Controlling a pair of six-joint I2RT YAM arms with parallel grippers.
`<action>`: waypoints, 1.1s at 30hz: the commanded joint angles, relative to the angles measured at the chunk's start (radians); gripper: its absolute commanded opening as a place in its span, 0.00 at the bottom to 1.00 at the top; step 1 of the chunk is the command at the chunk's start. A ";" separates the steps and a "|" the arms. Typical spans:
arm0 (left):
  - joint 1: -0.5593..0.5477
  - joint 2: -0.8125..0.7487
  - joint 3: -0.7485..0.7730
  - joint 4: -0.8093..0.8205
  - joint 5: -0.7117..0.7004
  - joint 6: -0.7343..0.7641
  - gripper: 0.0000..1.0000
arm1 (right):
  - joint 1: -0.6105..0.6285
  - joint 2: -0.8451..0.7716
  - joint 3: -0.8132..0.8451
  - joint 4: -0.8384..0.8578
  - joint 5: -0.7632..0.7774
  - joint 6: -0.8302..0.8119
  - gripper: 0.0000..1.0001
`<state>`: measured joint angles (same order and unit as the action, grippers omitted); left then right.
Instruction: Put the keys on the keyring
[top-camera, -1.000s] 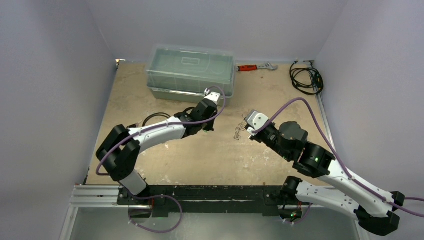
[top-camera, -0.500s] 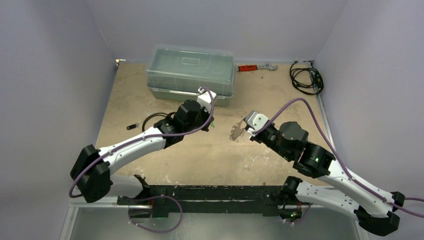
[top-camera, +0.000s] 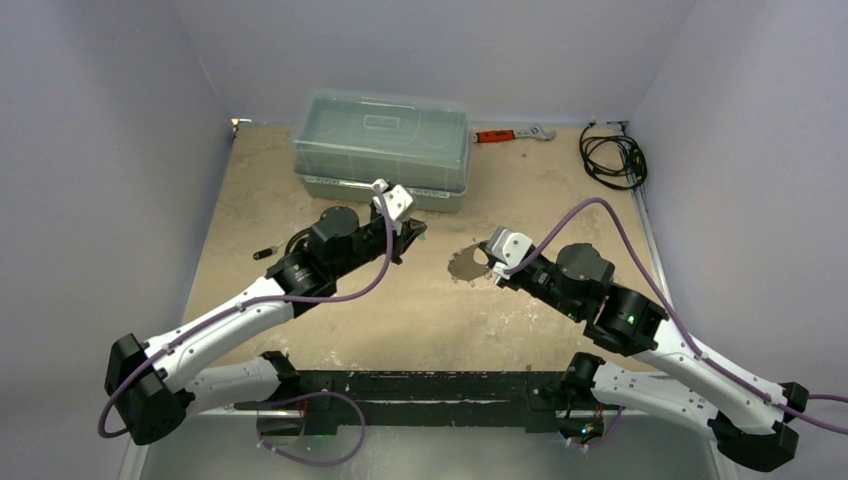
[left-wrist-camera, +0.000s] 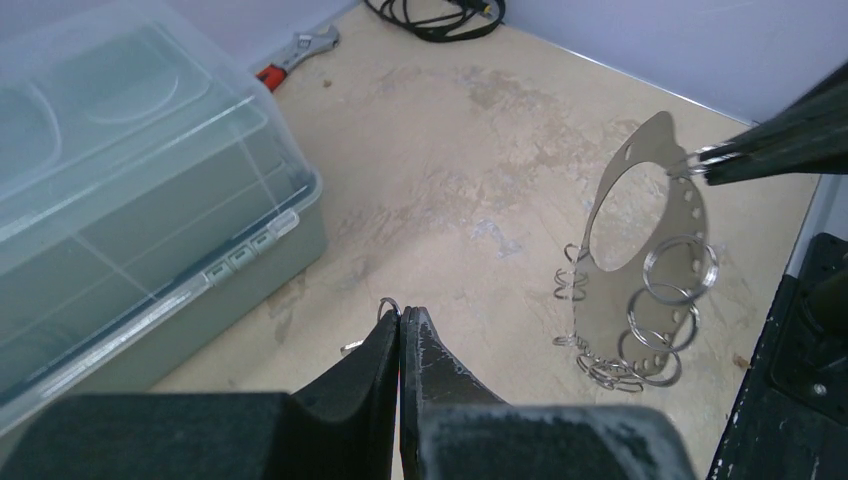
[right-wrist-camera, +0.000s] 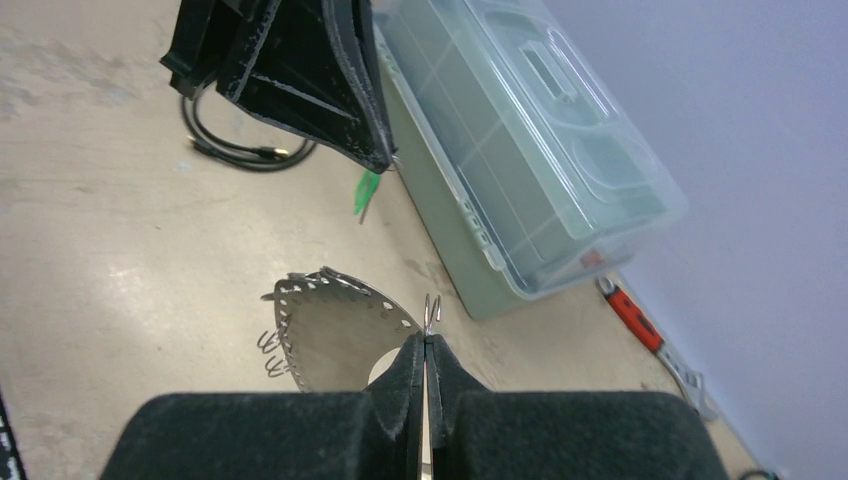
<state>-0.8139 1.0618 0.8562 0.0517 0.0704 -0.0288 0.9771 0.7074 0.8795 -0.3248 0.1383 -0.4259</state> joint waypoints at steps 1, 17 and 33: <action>0.002 -0.075 -0.031 0.091 0.125 0.138 0.00 | 0.006 0.001 0.025 0.064 -0.099 0.010 0.00; 0.003 -0.191 -0.067 0.051 0.423 0.531 0.00 | 0.006 0.061 0.081 0.017 -0.232 -0.060 0.00; 0.004 -0.158 -0.008 -0.106 0.607 0.699 0.00 | 0.013 0.124 0.122 0.002 -0.387 -0.052 0.00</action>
<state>-0.8139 0.8936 0.7971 -0.0376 0.6159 0.6231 0.9817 0.8322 0.9531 -0.3500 -0.1864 -0.4820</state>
